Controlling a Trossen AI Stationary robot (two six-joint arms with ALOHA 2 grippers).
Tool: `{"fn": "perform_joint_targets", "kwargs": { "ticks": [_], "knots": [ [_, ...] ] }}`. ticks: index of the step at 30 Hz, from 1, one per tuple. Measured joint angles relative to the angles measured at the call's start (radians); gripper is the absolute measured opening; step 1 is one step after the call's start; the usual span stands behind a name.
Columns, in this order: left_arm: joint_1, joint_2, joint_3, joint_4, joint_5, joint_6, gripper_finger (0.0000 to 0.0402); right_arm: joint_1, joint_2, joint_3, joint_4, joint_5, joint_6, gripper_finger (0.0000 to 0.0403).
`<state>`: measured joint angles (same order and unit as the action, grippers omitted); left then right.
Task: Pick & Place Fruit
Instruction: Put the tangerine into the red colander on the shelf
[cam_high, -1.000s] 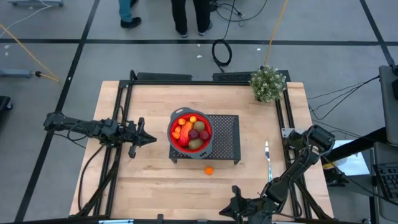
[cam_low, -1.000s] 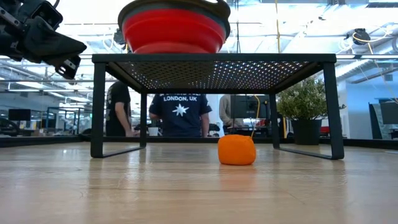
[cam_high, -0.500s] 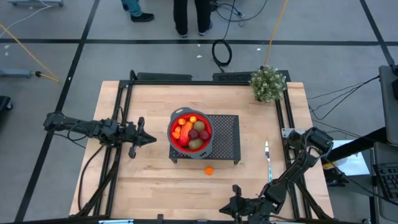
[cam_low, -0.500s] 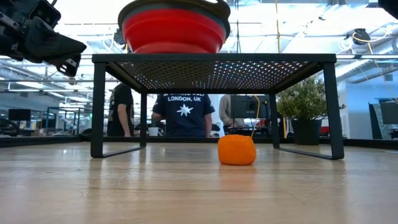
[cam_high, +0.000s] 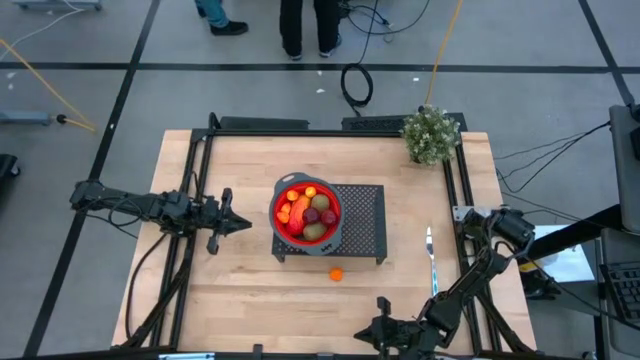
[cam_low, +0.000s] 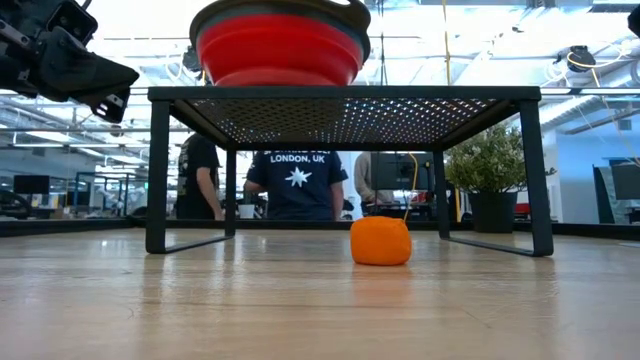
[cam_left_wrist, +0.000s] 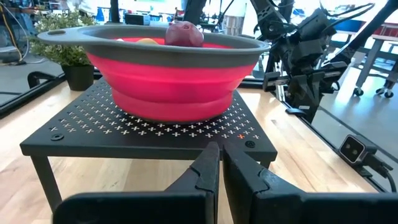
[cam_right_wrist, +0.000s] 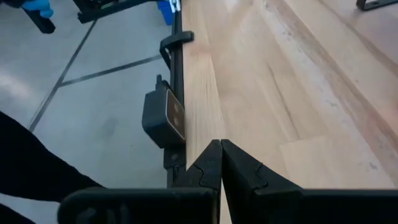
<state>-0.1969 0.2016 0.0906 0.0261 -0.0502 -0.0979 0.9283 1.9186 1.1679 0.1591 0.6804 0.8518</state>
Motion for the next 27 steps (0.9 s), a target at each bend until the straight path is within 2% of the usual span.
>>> {"fn": "perform_joint_targets", "kwargs": {
  "ticks": [13, 18, 27],
  "knots": [
    [0.0, 0.0, 0.0, 0.001, 0.0, -0.007, 0.0019, 0.001, 0.068, 0.001, 0.007, 0.002, 0.059, 0.0],
    [0.0, 0.0, 0.0, 0.001, -0.001, -0.007, 0.0019, 0.001, 0.068, 0.001, 0.011, 0.058, 0.044, 0.0],
    [0.0, 0.0, 0.0, 0.001, -0.001, -0.008, 0.0019, -0.017, 0.068, 0.001, 0.022, 0.056, 0.034, 0.0]
  ]
}}
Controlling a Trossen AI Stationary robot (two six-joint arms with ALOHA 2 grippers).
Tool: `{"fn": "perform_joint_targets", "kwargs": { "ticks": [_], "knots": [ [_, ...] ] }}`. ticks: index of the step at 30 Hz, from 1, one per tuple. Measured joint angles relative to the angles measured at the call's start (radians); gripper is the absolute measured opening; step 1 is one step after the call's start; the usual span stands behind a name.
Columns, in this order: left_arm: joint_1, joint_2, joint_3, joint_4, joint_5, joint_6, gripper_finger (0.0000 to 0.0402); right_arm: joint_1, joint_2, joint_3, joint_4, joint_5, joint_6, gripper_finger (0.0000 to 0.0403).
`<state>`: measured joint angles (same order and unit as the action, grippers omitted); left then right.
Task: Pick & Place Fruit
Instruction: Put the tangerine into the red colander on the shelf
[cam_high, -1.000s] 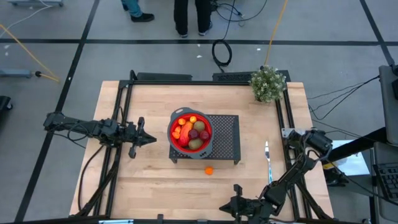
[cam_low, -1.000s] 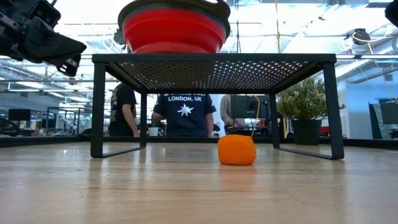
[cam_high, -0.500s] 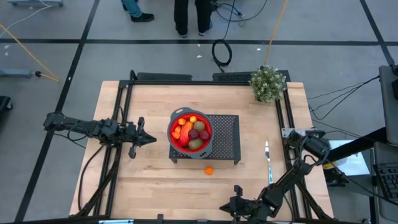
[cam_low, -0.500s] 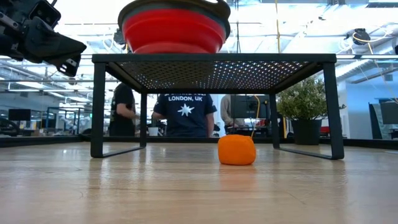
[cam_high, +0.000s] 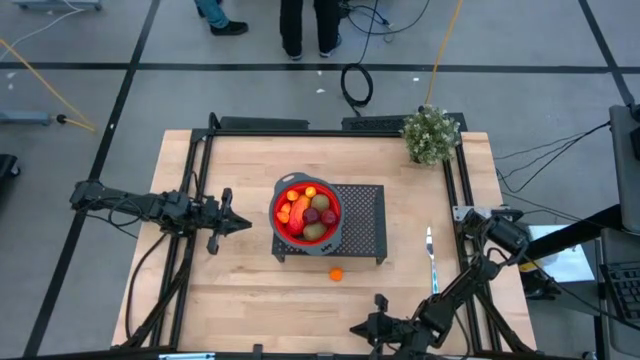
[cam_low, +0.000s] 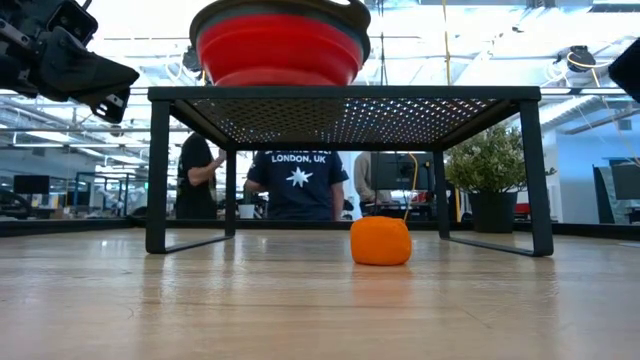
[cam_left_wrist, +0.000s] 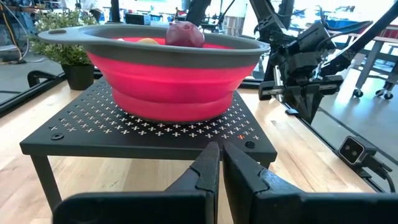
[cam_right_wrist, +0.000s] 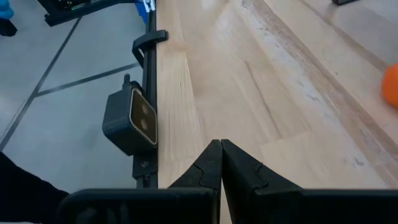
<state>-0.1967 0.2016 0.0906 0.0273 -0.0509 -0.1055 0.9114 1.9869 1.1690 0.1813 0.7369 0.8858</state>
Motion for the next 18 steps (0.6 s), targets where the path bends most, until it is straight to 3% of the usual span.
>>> {"fn": "perform_joint_targets", "kwargs": {
  "ticks": [16, 18],
  "knots": [
    [0.0, 0.0, 0.0, -0.001, -0.002, -0.001, 0.0019, -0.008, 0.051, 0.0, 0.104, 0.005, -0.018, 0.0],
    [0.0, 0.0, 0.0, -0.001, -0.002, -0.001, 0.0019, -0.007, 0.06, 0.0, 0.128, 0.067, -0.019, 0.0]
  ]
}}
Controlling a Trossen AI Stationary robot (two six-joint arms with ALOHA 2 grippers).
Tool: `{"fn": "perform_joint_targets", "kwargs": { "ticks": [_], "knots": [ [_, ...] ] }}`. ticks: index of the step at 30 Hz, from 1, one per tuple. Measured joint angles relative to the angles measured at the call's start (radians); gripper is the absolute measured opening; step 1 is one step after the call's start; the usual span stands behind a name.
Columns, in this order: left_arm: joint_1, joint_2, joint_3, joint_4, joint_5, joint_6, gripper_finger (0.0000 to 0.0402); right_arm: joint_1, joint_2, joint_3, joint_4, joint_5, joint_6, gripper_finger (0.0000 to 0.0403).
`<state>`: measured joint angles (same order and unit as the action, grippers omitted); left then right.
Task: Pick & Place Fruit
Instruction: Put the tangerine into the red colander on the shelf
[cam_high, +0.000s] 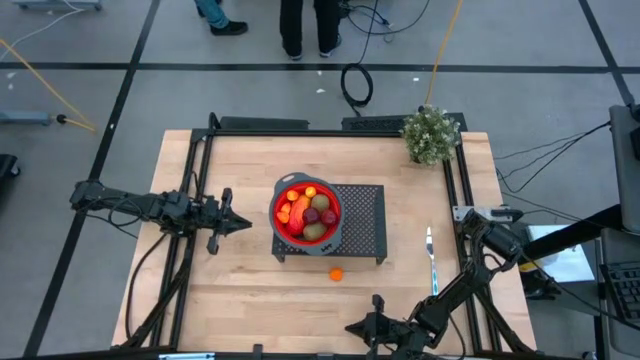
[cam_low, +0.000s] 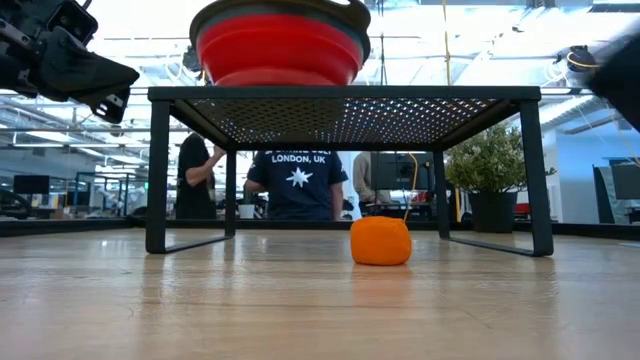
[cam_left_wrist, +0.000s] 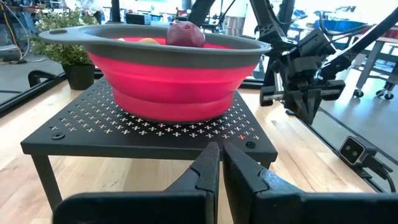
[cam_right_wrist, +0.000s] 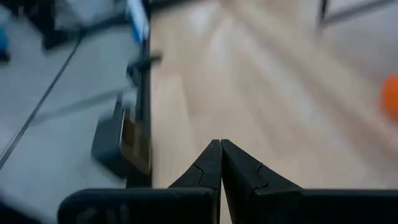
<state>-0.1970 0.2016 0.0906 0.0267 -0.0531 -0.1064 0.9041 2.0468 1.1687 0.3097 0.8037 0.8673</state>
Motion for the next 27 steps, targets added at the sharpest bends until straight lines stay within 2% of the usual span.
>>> {"fn": "perform_joint_targets", "kwargs": {
  "ticks": [4, 27],
  "knots": [
    [0.0, 0.0, 0.0, 0.001, 0.0, 0.0, 0.0019, 0.0, 0.004, 0.0, 0.029, 0.113, -0.046, 0.0],
    [0.0, 0.0, 0.0, 0.008, 0.0, -0.007, 0.0019, -0.009, 0.013, 0.0, -0.002, 0.247, -0.045, 0.0]
  ]
}}
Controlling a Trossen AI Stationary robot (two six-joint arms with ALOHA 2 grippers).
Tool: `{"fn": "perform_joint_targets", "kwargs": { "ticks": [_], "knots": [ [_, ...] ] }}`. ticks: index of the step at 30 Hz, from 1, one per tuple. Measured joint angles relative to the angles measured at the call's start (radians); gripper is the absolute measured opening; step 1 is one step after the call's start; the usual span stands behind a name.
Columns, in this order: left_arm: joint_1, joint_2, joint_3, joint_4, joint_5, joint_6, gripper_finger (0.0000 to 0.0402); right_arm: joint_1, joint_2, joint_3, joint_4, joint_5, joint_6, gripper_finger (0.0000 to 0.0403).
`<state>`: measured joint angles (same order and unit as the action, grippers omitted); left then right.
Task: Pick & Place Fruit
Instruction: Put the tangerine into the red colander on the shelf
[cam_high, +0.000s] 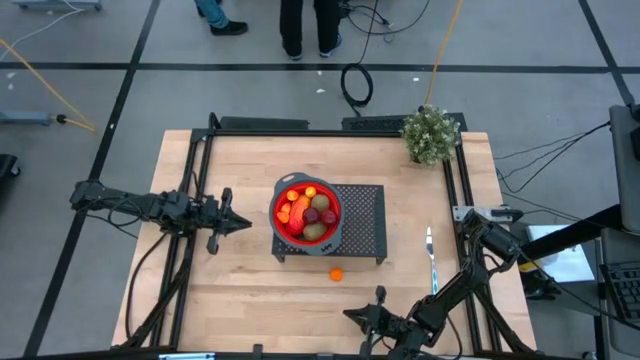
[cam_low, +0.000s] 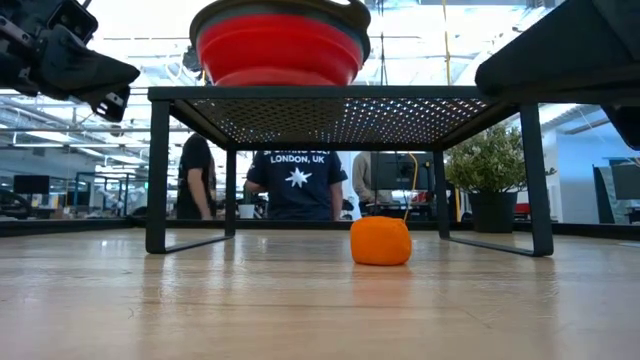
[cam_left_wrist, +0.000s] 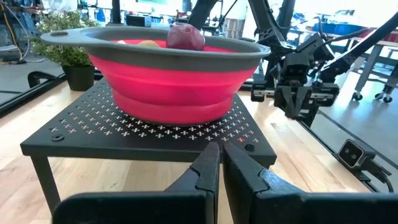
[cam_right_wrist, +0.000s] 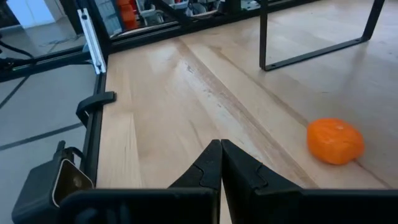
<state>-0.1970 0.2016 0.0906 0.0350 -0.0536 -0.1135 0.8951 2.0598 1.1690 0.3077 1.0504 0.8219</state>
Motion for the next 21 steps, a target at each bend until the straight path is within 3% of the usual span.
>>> {"fn": "perform_joint_targets", "kwargs": {
  "ticks": [11, 21],
  "knots": [
    [0.0, 0.0, 0.0, 0.054, 0.0, 0.001, 0.0019, -0.033, 0.0, 0.0, 0.001, -0.013, -0.027, 0.0],
    [0.0, 0.0, 0.0, 0.053, 0.0, 0.002, 0.0019, -0.04, 0.0, 0.0, -0.005, -0.144, -0.031, 0.0]
  ]
}}
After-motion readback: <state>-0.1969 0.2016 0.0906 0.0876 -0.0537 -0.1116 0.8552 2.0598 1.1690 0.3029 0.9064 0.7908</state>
